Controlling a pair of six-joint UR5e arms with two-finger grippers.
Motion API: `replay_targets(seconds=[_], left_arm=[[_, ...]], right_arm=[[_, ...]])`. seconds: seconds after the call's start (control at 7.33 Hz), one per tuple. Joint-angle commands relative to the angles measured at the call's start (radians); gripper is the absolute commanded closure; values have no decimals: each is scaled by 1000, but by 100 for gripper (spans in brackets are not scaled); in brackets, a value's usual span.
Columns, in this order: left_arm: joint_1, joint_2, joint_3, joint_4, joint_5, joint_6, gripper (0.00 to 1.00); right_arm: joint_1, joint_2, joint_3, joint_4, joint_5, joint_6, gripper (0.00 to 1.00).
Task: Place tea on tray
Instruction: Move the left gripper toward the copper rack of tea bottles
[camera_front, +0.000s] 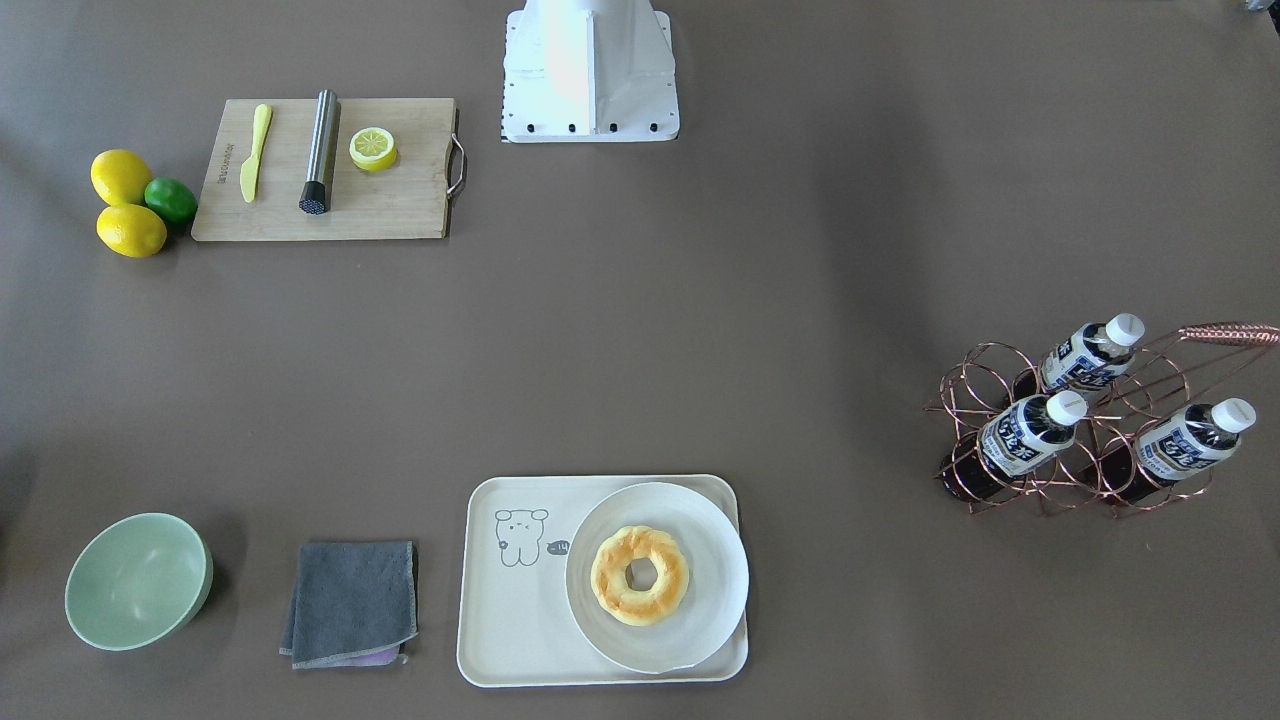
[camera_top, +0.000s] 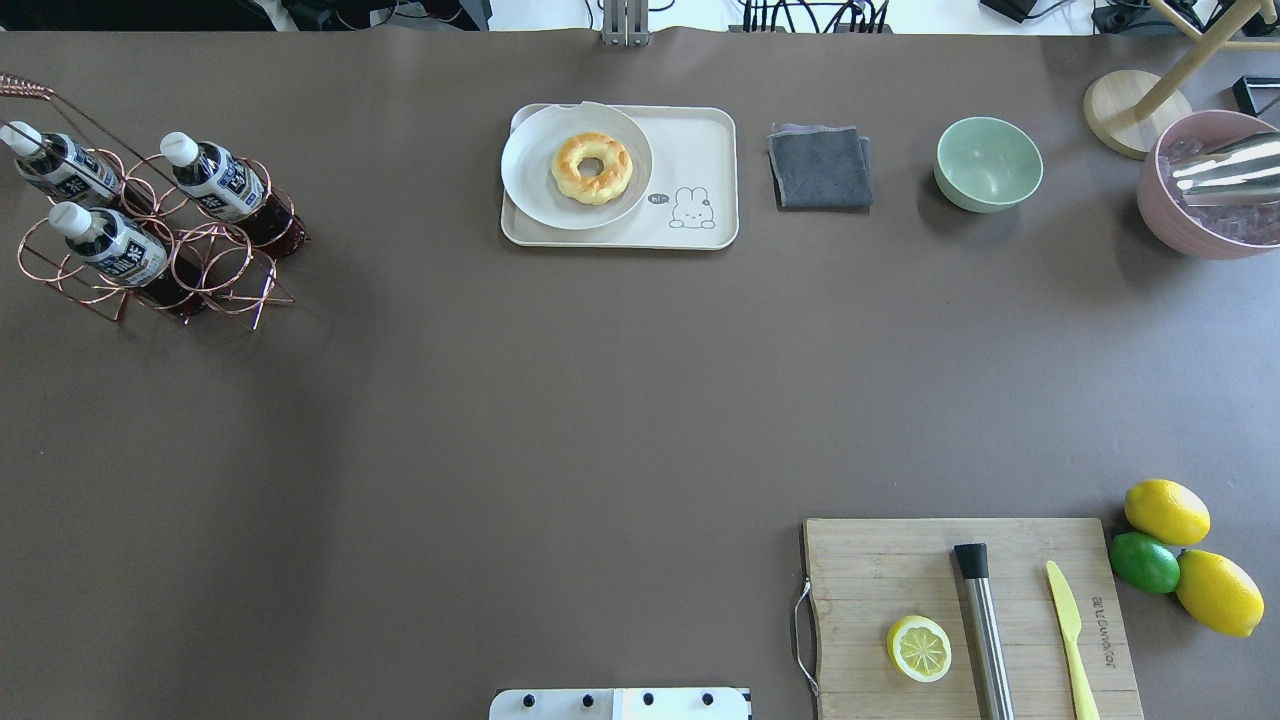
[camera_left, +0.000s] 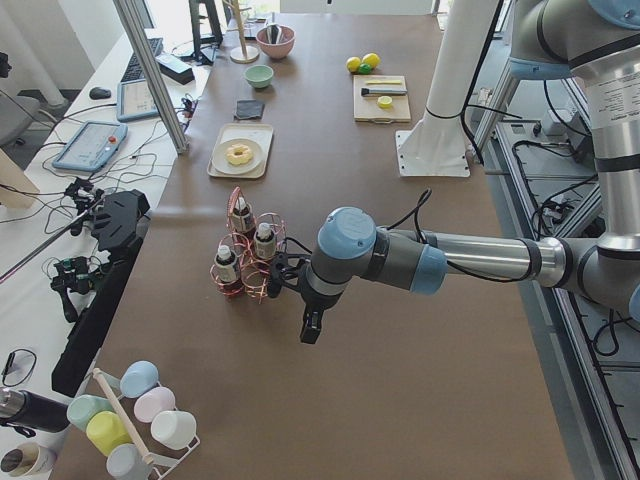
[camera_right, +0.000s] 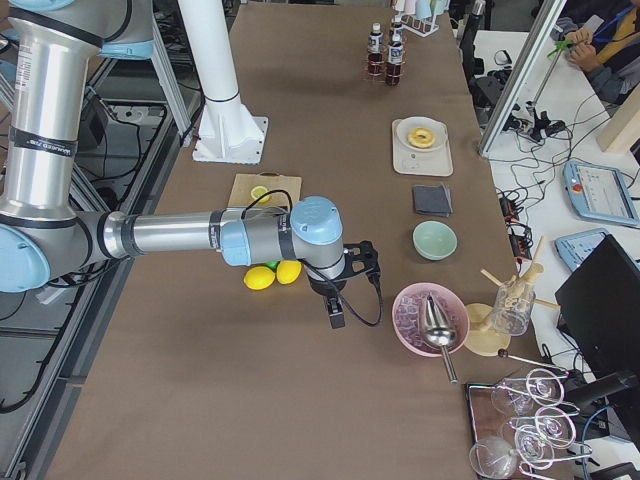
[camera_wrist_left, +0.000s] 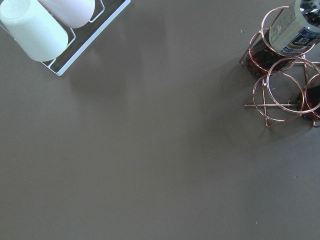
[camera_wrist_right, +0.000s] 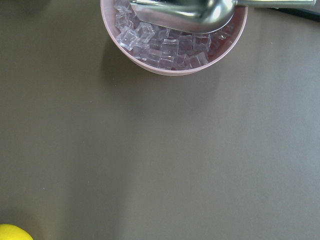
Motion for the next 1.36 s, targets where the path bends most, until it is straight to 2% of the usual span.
replay_targets(seconds=[0.0,0.41,0.68,0.82,0.95,1.09,1.23], left_arm=[[3,4,1,-21,1,-3,3],[15,28,-6,-60,-1,-7,3],[29,59,-6,-148,-2,-12,3],[29,59,-6,-175,-13,-10,3],[58,50,-6,-176,-65,-18,3],[64,44,-32,-176,-67,-145,3],[122,25,-61,-182,-62,-288,3]], right_arm=[[13,-17,8,10,44,0,0],[13,-15,7,13,50,0,0],[13,-19,2,18,65,-1,0],[13,-17,-2,18,66,0,0],[13,-17,-7,16,70,0,0],[13,-25,-6,16,113,0,0],[13,-34,-6,16,147,3,0]])
